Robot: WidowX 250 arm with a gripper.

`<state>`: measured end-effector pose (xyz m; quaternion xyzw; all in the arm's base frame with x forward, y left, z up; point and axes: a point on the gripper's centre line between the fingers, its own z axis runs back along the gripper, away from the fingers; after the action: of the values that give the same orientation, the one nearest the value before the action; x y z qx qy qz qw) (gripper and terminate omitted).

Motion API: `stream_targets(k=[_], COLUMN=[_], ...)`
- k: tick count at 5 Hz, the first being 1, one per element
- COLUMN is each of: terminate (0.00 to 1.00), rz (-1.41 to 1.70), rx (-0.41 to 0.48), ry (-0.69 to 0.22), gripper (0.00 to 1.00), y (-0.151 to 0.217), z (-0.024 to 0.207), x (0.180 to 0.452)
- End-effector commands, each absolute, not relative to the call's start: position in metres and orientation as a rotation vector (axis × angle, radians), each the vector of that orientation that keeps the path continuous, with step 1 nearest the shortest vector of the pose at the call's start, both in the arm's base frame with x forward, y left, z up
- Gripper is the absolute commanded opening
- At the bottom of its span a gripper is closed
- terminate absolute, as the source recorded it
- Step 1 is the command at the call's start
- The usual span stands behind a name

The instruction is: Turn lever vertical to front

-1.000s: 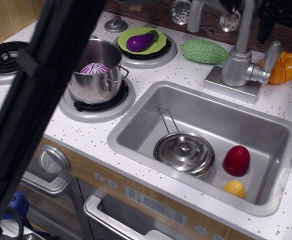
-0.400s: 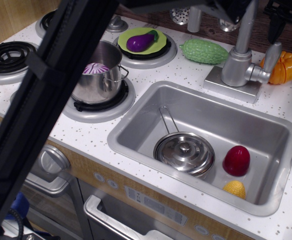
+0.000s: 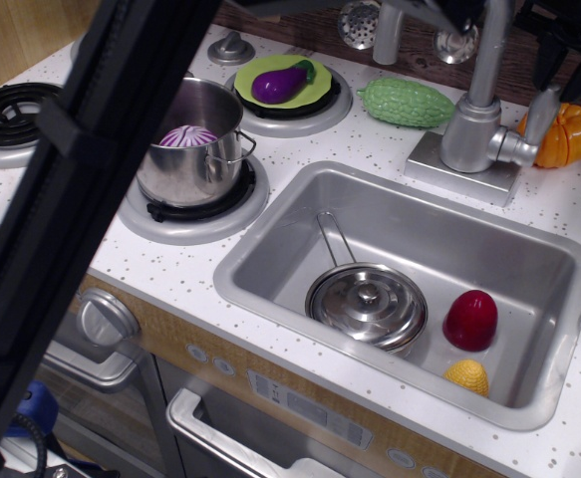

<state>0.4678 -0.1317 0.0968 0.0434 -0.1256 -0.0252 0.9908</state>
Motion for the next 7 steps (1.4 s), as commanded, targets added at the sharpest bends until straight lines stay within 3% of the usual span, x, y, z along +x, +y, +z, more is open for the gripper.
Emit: stream_targets(k=[1,3,7], terminate=[0.0,0.0,0.0], rz=[0.096,0.205,0.268], rx=[0.082,-0.016,-0.114], ry=[-0.262,-0.251,-0.202], gripper=[0.0,0.0,0.0], y=[-0.122,-0.13,-0.137], z=[0.103,0.077,0.053], x=[0.461,0.44,0.421])
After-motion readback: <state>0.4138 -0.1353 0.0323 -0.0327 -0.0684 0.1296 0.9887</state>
